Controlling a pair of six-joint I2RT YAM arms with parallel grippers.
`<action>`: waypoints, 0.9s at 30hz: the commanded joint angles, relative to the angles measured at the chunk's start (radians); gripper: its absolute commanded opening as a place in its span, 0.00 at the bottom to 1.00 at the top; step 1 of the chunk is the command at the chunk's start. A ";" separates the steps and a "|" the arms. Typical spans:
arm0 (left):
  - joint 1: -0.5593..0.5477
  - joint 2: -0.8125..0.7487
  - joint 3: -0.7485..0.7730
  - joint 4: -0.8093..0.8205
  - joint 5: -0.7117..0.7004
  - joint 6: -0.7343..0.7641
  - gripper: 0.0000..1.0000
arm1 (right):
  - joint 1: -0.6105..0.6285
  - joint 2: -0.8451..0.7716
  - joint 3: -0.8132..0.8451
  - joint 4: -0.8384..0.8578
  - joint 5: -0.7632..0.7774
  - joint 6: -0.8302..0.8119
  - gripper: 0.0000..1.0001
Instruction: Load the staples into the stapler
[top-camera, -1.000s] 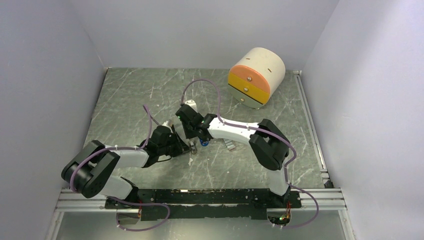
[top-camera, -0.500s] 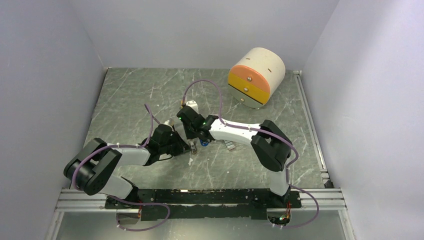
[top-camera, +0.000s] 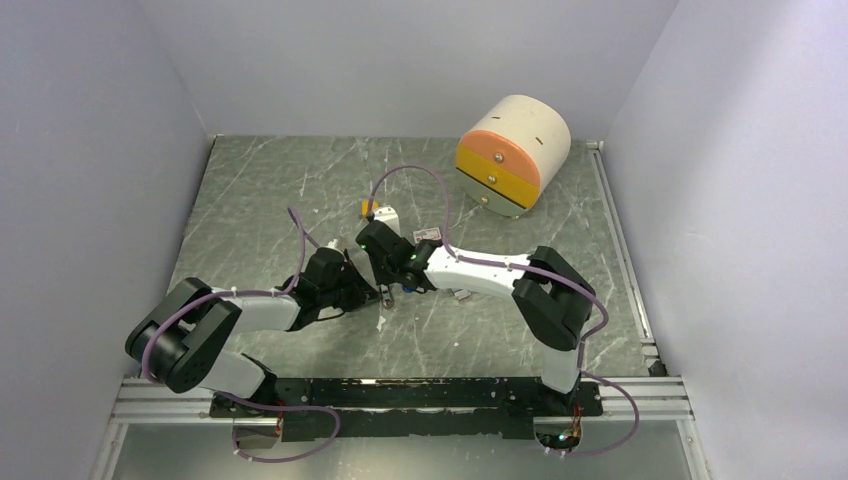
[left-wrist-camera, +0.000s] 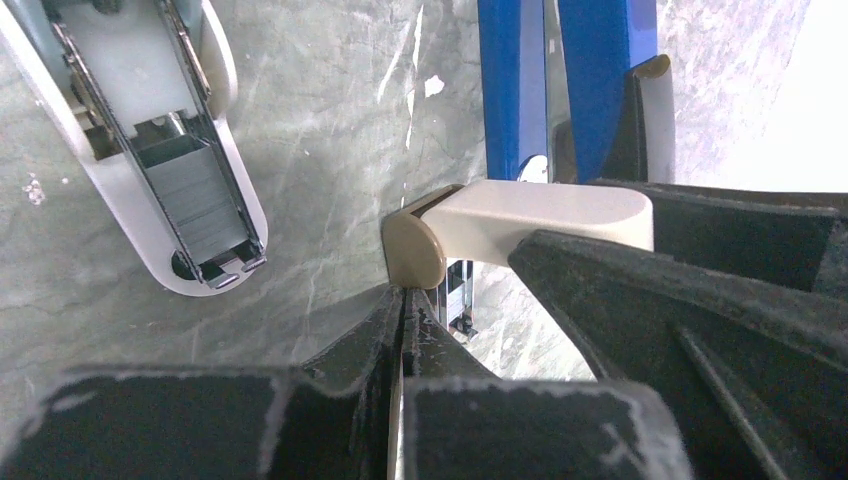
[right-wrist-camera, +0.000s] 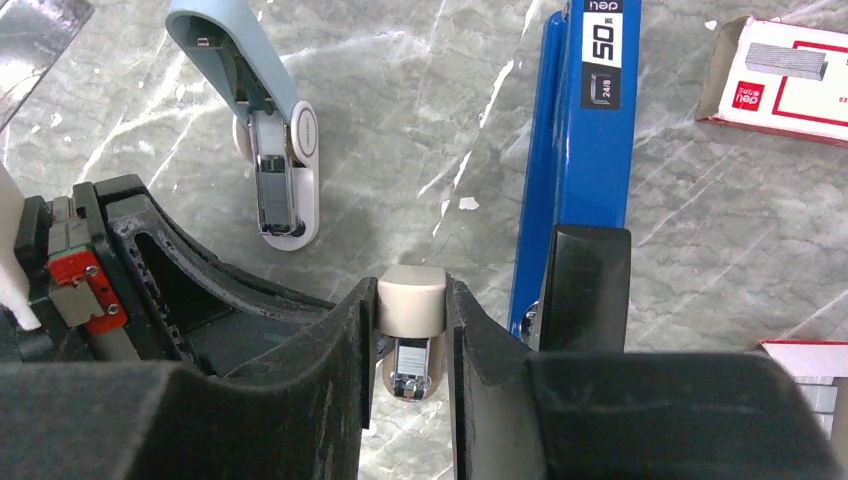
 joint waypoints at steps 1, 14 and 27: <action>-0.004 0.048 -0.002 -0.108 -0.085 0.028 0.05 | 0.039 -0.025 -0.037 -0.081 -0.042 0.037 0.13; -0.005 0.042 0.003 -0.121 -0.096 0.035 0.05 | 0.056 -0.061 -0.089 -0.080 -0.019 0.053 0.11; -0.005 0.021 0.001 -0.128 -0.104 0.033 0.05 | 0.068 -0.084 -0.104 -0.119 -0.024 0.024 0.11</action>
